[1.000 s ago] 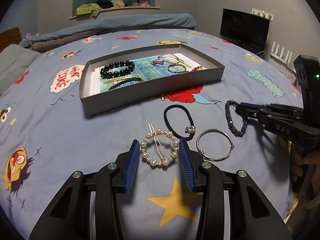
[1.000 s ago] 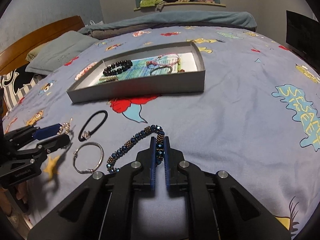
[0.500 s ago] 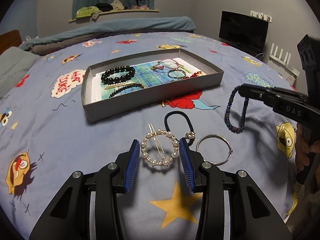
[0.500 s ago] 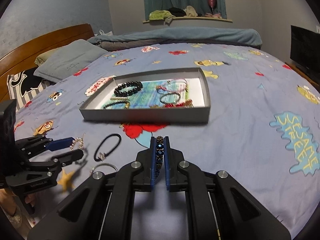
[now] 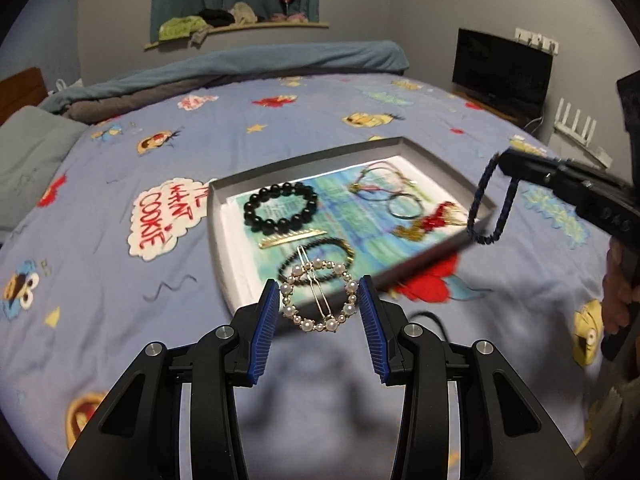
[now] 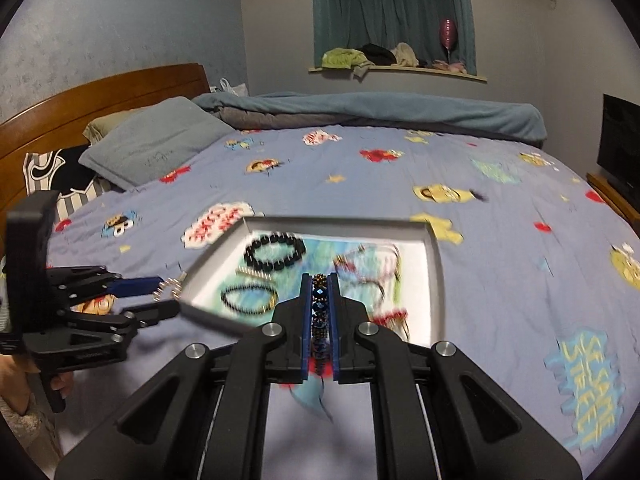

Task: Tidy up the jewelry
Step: 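Carry the pearl ring clip and blue bracelet into the tray and open both tools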

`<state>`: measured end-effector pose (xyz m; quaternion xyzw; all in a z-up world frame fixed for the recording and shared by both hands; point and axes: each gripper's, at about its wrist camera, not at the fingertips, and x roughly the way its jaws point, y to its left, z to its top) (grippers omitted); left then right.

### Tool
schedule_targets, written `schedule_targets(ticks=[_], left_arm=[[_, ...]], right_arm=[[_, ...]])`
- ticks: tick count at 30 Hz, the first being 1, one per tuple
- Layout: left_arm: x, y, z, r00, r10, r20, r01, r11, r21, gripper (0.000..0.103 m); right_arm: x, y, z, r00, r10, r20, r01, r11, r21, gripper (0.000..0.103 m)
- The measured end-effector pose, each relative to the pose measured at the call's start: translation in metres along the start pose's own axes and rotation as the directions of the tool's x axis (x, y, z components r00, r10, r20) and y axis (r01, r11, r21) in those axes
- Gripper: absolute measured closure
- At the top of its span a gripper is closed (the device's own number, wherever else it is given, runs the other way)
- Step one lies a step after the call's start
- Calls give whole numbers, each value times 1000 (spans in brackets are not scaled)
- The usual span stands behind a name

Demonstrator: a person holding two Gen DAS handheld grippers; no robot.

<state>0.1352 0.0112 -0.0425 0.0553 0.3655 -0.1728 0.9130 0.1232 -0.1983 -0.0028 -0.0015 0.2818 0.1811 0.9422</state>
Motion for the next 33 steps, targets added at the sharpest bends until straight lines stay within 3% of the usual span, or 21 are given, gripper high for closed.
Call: schedule_targets(ticks=[7,16,23,33], left_arm=[[45,13,19,997,46,-59,-44,998,40,61],[88,28,21,989,65,-132,-63,998,17,61],[95,24,16,990,62,-125,-58,998,34,61],[94,27,15,993,58,-105,-56,998,18,60]], right_arm=[[60,14,21,999,43,-32,-44,999,-26,96],[128,16,10,988,30,-150,-36,999,-39,96],[147,2,-3,979,16,-205,-17,1000,-6,96],[151,0,-5,976,1,-220,-2,1000,-5,96]])
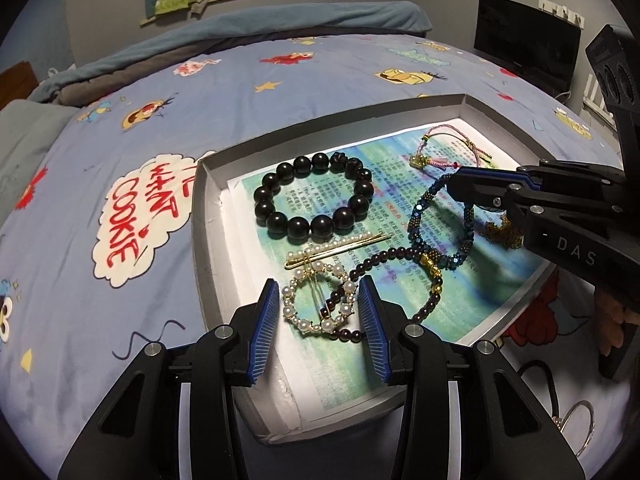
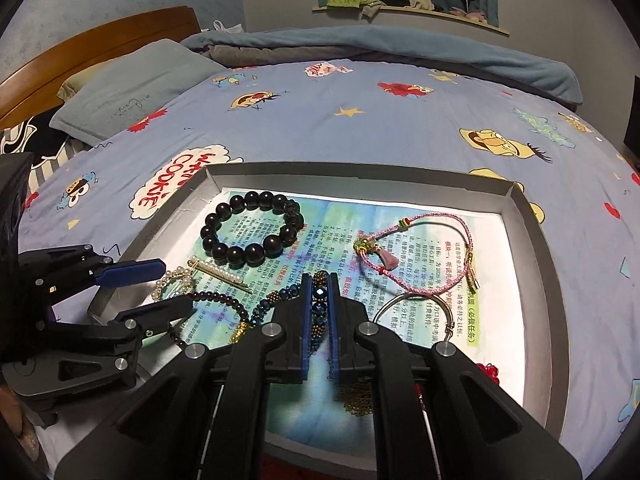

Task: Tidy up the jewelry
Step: 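Carry the pearl ring clip and blue bracelet into the tray and open both tools, then withdraw both tools toward the black hair tie and silver ring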

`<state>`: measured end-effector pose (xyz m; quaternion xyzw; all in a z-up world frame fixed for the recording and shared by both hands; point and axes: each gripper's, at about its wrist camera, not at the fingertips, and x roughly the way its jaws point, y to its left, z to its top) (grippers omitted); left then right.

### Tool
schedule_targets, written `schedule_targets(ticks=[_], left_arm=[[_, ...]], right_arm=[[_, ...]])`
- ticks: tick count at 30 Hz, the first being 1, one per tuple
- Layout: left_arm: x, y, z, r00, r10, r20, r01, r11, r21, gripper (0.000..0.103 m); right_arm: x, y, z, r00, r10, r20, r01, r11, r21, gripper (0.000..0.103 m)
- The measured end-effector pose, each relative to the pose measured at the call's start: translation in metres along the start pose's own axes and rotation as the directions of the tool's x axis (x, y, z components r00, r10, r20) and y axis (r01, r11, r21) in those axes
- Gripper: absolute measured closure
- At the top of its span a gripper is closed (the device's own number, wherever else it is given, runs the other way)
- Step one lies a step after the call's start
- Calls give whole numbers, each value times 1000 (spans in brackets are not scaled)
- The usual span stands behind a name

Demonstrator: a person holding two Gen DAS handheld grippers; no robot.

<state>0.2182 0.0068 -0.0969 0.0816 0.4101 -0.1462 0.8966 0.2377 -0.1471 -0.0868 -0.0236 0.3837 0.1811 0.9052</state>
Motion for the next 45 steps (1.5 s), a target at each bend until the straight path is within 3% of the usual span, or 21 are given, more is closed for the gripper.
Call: schedule_targets(ticks=[2,7,13,15,17,21,28,35,40,45], left_arm=[[-2,1,0,1000,-7,12,7,1000,-5,55],[-5,3,-1,999,-13,34,13,1000,-22,53],[-11,6,1,997,-6,70,10,999,-49,37],[-14,7,1,997,2,83,2,999,-52,32],[-14,6,0,996,4,85,0,999,-51,31],[-18,5,-1,996,18,93,-13,999,-51,28],[-37,0,1,988,38,147,-30,998,-56,20],[-62,-4,1,980,66,185,-54,996,-69,9],[-77,-8,-2,979,82,187,-70,995,-72,8],[-95,-14,-7,975,87,203,-76,995,-62,8]], right_arm=[[0,-1,0,1000,-2,-2,2,1000,6,96],[-1,-3,0,1000,-10,-4,11,1000,13,96],[-6,-3,0,1000,-17,4,17,1000,14,94],[-8,-3,1,1000,-22,4,22,1000,18,88],[-11,-4,1,999,-34,6,34,999,20,75],[-20,-6,3,999,-40,19,39,999,34,69],[-47,-11,2,997,-62,56,59,997,56,38],[-82,-19,-1,990,-99,97,89,991,99,16],[-107,-16,-6,987,-107,119,96,990,101,6],[-129,-11,-14,984,-114,139,102,990,92,6]])
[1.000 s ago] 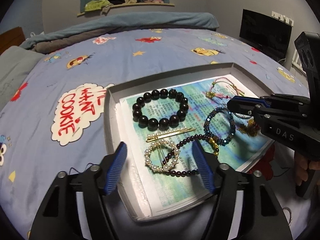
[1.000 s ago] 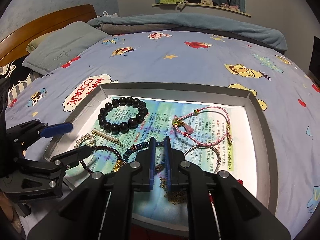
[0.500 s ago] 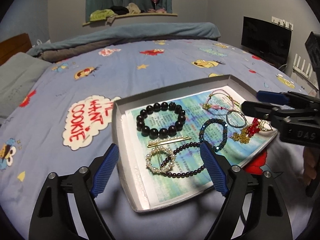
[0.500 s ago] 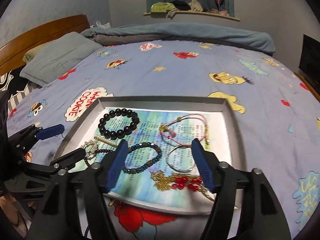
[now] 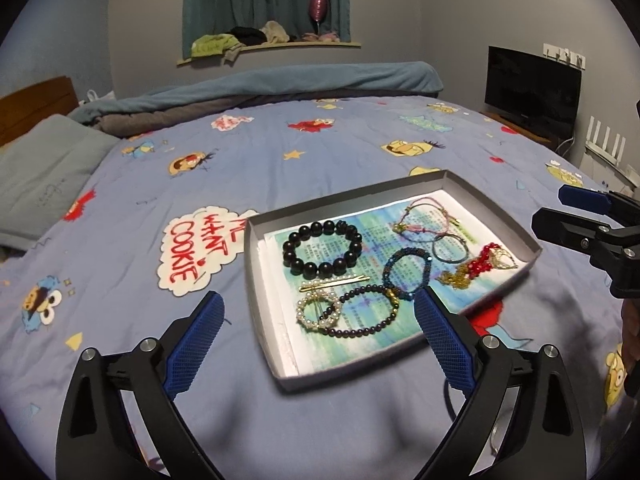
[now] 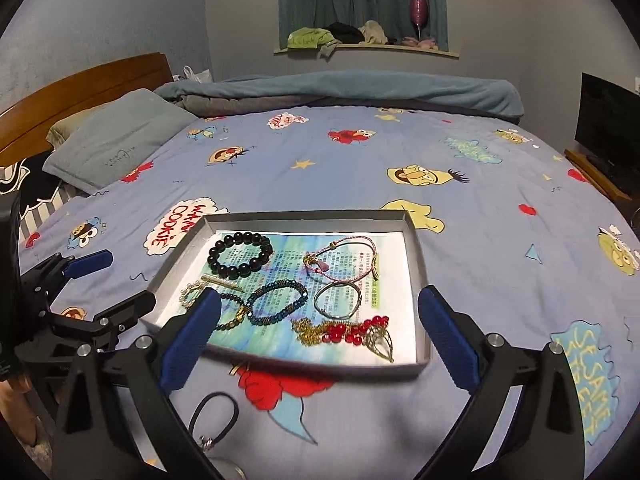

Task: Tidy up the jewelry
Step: 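Withdraw both tools toward the black hair tie and silver ring, then grasp the silver ring with the right tool while the left tool grasps the black hair tie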

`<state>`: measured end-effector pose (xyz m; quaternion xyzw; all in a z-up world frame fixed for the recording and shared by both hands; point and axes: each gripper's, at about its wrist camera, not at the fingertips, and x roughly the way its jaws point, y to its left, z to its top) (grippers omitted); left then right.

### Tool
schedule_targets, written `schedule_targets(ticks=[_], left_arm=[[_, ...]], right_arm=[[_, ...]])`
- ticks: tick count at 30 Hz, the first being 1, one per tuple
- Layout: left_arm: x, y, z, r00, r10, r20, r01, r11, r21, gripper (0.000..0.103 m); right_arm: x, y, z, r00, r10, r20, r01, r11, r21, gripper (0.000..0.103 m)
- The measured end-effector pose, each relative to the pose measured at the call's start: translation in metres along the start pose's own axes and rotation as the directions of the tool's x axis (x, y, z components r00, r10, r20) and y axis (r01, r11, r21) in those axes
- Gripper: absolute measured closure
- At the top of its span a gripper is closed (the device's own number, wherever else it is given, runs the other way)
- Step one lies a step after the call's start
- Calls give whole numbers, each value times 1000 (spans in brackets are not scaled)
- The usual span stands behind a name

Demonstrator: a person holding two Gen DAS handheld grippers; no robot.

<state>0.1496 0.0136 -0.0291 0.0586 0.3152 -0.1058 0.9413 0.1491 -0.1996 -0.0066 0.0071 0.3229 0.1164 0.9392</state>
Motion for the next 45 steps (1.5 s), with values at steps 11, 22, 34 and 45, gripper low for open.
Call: schedule_targets(ticks=[11,22,34,45], left_arm=[[-60,-4,9,999,2,44,-2,1000,-4,7],[-101,2,-22,999,1,40,2,997,-74,7],[-84,10,-71,1000,-6,-24,3,991,-134,7],[-57,4,-88,995,-56,-80,45,989,-138,7]], right_arm=[[-41,3,-12,1000,13,5,-13,1000,-13,6],[-69,3,-41,1000,28,-3,-28,1000,-5,6],[-64,15,-83,999,7,-54,-10,998,-57,6],[-38,30,-127,989,82,-126,-92,993,-79,6]])
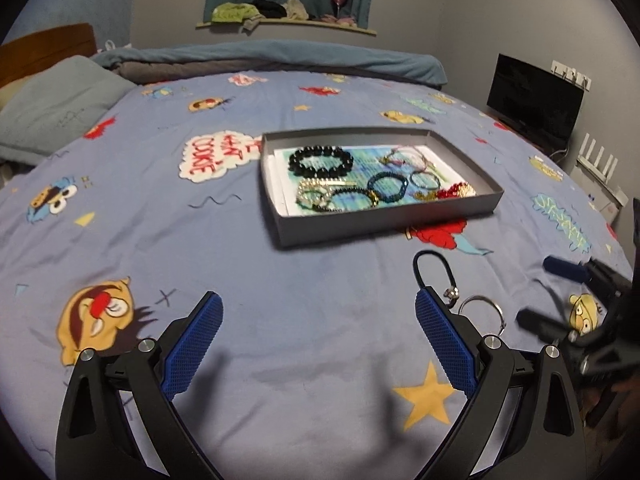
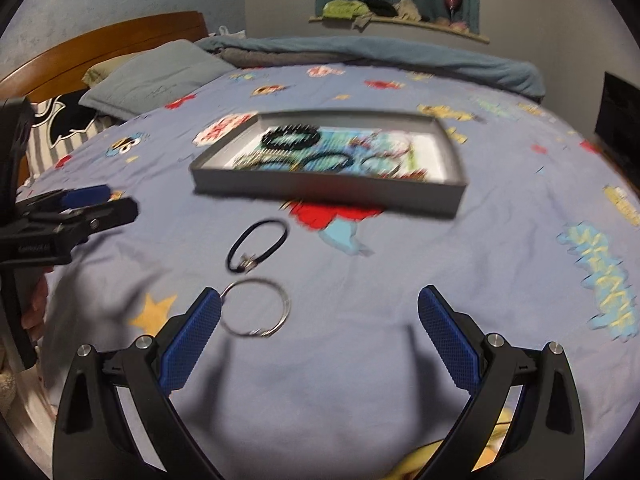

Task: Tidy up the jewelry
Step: 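Grasp the silver ring with the right tool while the left tool grasps the black hair tie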

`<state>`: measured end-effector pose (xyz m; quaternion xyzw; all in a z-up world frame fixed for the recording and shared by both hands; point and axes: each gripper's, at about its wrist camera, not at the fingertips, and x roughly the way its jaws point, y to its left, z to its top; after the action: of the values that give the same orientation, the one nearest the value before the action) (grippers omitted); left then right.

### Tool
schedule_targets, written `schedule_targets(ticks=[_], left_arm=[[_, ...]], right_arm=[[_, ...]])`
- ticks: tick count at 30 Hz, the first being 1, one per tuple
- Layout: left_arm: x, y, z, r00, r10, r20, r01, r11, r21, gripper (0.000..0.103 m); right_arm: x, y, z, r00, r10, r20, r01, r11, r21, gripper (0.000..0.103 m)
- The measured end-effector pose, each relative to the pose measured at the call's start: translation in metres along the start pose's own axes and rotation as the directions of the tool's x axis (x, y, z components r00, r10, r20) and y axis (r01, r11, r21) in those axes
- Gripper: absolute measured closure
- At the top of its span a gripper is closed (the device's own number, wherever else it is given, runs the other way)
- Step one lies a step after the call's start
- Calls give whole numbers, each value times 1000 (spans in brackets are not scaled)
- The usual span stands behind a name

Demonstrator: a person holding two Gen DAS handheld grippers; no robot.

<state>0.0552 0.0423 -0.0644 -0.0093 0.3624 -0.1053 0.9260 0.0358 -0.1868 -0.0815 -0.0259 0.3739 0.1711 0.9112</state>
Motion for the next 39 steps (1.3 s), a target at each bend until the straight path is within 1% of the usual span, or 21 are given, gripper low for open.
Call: schedule_targets(ticks=[3,7,9,12,14,15,18,21,22,23,24,25,26,27,29,32,33,35,37,38,39], left_arm=[[6,-4,-1,1000,7,-3,-7,1000,17,7],[9,-8,0,1000,8,9,-9,1000,29,7],[12,-10,0,1000,-3,5,3,999,34,7],[20,-13,-1,1000,-10,-12,10,999,47,7],[24,-17,-1,1000,-22,-17,23,998,52,7],[24,-19,-1,999,-28,-17,29,998,53,8],[26,-26,-1,998,-59,-11,59,997,58,8],[29,-37,1,996,-90,-6,90,994,68,10],[30,-40,1,995,-99,-5,99,993,70,13],[31,-44,2,994,-110,-5,110,991,70,21],[33,-47,2,991,-130,-10,130,989,68,25],[34,-50,3,989,-145,-12,145,987,66,34],[35,-54,3,987,-160,-10,161,984,71,39],[35,-58,2,986,-167,-10,167,983,80,41],[37,-68,1,986,-168,-13,168,979,116,50],[39,-83,-3,985,-174,-20,174,968,181,61],[39,-86,-4,985,-172,-24,173,964,199,63],[41,-92,-7,983,-182,-33,185,956,226,71],[43,-98,-9,978,-202,-46,207,946,247,74],[45,-99,-10,978,-203,-52,209,944,257,77],[47,-102,-12,978,-197,-63,207,941,269,78]], right_arm=[[12,7,-7,999,21,-25,-22,1000,-11,6],[20,12,-10,999,37,-27,-37,999,-21,6],[23,14,-10,998,51,-26,-52,998,-24,10],[27,22,-12,999,45,-28,-47,996,-80,24],[26,26,-14,998,50,-24,-53,992,-113,48],[26,26,-15,998,52,-20,-54,992,-115,54],[22,17,-15,998,61,-4,-62,995,-82,54],[14,2,-14,999,29,23,-27,998,-53,54],[12,-5,-13,1000,14,28,-13,999,-35,54],[11,-11,-12,1000,-2,31,3,1000,-21,54],[9,-20,-11,999,-25,36,25,1000,2,54],[9,-24,-11,999,-35,38,35,999,15,54],[8,-32,-10,998,-46,37,45,998,34,54],[7,-37,-10,998,-51,35,50,998,40,54],[6,-42,-9,997,-61,36,59,997,44,54],[3,-48,-9,997,-70,45,68,996,50,54],[3,-50,-9,997,-68,45,65,996,52,54],[4,-50,-11,997,-62,42,59,997,54,54],[5,-50,-12,997,-59,38,57,997,52,54],[6,-49,-13,998,-58,37,56,997,51,54],[7,-49,-14,998,-56,36,54,997,51,54]])
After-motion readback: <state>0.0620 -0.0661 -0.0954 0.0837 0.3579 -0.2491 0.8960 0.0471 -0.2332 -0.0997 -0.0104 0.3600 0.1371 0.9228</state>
